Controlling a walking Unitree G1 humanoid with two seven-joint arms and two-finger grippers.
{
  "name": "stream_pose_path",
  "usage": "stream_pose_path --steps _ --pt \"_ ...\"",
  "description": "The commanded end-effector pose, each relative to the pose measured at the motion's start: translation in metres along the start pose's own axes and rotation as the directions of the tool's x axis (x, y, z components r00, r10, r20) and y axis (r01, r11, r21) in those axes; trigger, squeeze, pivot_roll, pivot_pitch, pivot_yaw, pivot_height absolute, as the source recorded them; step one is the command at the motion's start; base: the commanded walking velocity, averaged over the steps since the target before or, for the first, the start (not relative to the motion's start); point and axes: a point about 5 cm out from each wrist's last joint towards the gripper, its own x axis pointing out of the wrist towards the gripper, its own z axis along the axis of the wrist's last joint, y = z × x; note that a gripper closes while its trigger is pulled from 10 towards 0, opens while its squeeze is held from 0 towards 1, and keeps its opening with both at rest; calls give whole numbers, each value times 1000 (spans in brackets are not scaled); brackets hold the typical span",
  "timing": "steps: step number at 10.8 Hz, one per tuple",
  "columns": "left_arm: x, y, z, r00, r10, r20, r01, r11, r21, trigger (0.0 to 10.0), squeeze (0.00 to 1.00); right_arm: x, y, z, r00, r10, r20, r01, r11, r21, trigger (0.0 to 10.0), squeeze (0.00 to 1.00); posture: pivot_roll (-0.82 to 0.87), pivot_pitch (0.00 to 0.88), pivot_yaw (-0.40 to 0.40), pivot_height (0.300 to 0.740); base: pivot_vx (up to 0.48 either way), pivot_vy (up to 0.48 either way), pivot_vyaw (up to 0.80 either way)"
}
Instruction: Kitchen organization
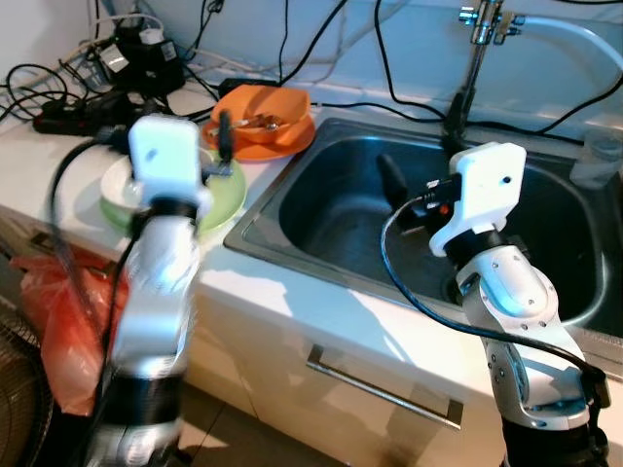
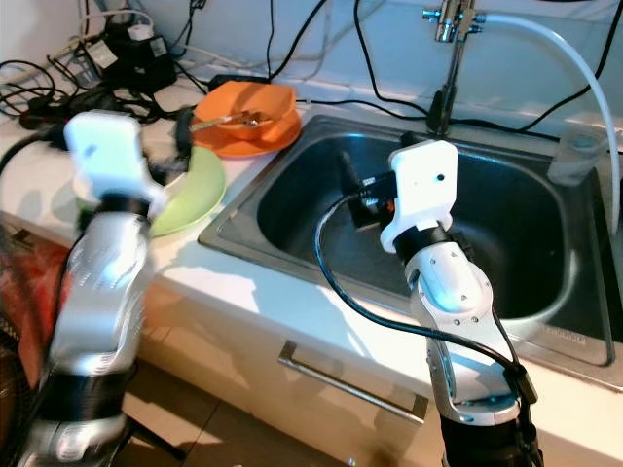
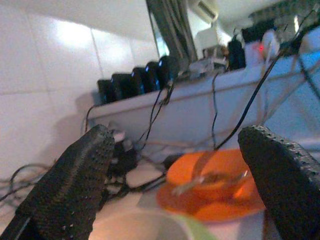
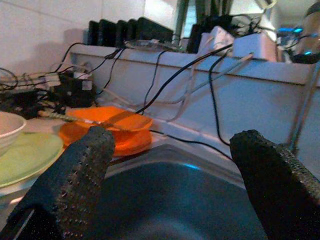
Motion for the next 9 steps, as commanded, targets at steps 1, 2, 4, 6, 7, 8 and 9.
stream_pose_path --steps 1,2,4,6,7,8,9 --pt "-1 5 1 1000 1 1 -1 1000 5 10000 0 2 3 0 999 38 -13 -37 999 19 10000 0 -55 0 47 740 0 0 0" --pt "-1 4 2 1000 5 1 -5 1000 6 10000 0 3 6 -1 996 82 -18 -81 996 48 10000 0 -52 0 43 740 0 0 0" --pt "-6 4 0 1000 -5 -15 5 1000 0 10000 0 4 13 -2 983 183 -33 -181 981 64 10000 0 -45 0 37 740 0 0 0" --pt "-13 6 -4 999 -14 -29 14 1000 5 10000 0 3 16 -3 975 218 -40 -215 974 70 10000 0 -36 0 35 740 0 0 0" --pt "-17 6 -9 998 -26 -57 25 1000 -5 10000 0 3 19 -5 973 228 -45 -224 972 73 10000 0 -33 0 32 740 0 0 0" --pt "-19 5 -11 997 -33 -67 33 999 -7 10000 0 3 19 -5 972 230 -46 -227 971 73 10000 0 -32 0 31 740 0 0 0" --pt "-22 4 -18 995 -48 -90 47 999 -13 10000 0 3 19 -5 972 232 -46 -229 971 70 10000 0 -32 0 31 740 0 0 0"
